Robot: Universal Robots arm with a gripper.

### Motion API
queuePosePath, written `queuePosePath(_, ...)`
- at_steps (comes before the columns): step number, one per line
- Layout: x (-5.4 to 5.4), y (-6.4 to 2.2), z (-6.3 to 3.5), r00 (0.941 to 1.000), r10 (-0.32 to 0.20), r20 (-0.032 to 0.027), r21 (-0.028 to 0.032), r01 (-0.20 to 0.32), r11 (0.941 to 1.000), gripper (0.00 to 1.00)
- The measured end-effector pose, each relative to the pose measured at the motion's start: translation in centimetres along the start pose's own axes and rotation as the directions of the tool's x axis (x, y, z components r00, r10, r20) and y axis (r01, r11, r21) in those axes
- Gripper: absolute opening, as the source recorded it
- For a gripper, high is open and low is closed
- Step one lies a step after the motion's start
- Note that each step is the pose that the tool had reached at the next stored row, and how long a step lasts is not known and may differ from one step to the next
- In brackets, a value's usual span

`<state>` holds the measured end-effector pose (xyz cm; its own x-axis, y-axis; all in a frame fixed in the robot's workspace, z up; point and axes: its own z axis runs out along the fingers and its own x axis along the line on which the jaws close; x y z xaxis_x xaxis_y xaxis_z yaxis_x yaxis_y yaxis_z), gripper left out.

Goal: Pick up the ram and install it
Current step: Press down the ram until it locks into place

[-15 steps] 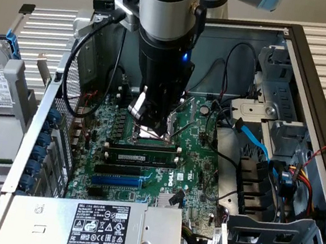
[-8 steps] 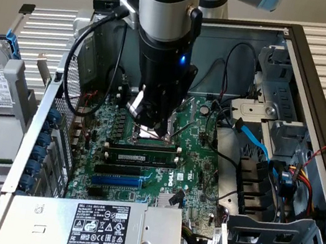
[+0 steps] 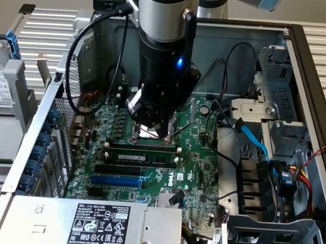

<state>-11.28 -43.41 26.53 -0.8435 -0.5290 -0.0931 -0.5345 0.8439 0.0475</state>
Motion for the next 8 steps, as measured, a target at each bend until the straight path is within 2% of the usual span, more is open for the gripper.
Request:
queuePosePath(4, 0.0, 0.0, 0.05, 0.9975, 0.07, 0.0036, 0.0065, -0.07, 0.9975, 0.11)
queuePosePath(8, 0.01, 0.0, 0.1, 0.9901, 0.14, 0.0076, 0.0127, -0.14, 0.99, 0.11)
